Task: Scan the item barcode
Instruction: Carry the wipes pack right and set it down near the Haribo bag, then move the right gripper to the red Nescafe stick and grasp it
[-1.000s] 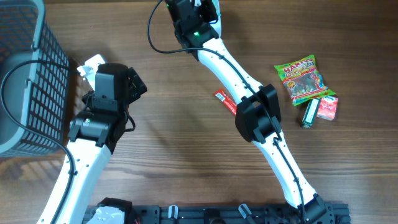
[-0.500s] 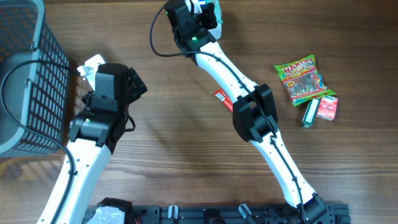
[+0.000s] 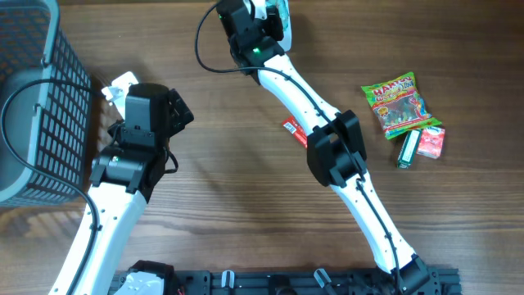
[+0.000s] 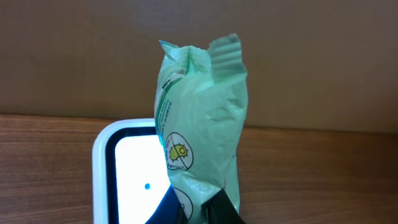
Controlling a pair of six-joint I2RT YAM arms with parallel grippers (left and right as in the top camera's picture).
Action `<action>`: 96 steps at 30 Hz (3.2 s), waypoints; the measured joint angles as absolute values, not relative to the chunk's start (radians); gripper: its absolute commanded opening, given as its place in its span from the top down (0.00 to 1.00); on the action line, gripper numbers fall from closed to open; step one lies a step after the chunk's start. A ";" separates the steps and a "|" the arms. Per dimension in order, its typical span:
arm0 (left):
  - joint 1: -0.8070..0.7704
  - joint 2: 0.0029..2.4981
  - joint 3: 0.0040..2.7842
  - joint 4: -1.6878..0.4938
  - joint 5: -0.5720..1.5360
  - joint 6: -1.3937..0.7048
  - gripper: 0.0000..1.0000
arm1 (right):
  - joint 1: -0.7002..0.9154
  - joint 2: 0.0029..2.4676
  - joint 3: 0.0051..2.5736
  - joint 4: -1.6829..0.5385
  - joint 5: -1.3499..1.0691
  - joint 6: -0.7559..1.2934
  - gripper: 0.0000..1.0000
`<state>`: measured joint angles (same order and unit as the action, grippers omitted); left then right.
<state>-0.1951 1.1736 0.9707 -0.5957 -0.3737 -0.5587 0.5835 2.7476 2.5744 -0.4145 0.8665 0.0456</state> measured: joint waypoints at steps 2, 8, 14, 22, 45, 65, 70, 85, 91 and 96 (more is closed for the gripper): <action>-0.195 1.174 0.971 -0.596 -0.374 -0.559 0.00 | 0.579 2.723 2.573 -0.451 0.853 -0.012 0.96; -0.195 1.174 0.971 -0.595 -0.374 -0.559 0.00 | 0.573 2.416 2.555 -0.831 0.790 -0.107 0.96; -0.195 1.174 0.971 -0.596 -0.374 -0.559 0.00 | 0.555 2.014 2.587 -1.371 0.566 -0.061 0.96; -0.195 1.174 0.971 -0.596 -0.376 -0.559 0.00 | 0.382 2.041 2.321 -1.597 0.275 0.126 0.96; -0.195 1.174 0.971 -0.596 -0.377 -0.559 0.00 | 0.179 2.058 1.599 -1.232 -0.015 0.112 0.29; -0.195 1.174 0.971 -0.596 -0.377 -0.559 0.00 | 0.181 2.058 1.401 -1.076 0.218 0.179 0.58; -0.195 1.174 0.971 -0.596 -0.377 -0.559 0.00 | 0.187 2.057 1.448 -1.205 0.122 0.134 0.53; -0.195 1.174 0.971 -0.596 -0.377 -0.559 0.00 | 0.332 1.994 1.394 -1.129 -0.129 0.027 0.62; -0.195 1.174 0.971 -0.596 -0.377 -0.559 0.00 | 0.332 1.993 1.330 -1.030 -0.123 0.024 0.70; -0.195 1.174 0.971 -0.596 -0.377 -0.559 0.00 | 0.332 1.993 1.316 -0.996 -0.123 0.039 0.76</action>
<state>-0.1951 1.1744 0.9707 -0.5961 -0.3771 -0.5587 0.3325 1.9934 1.3159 -0.9962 -0.1226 0.0395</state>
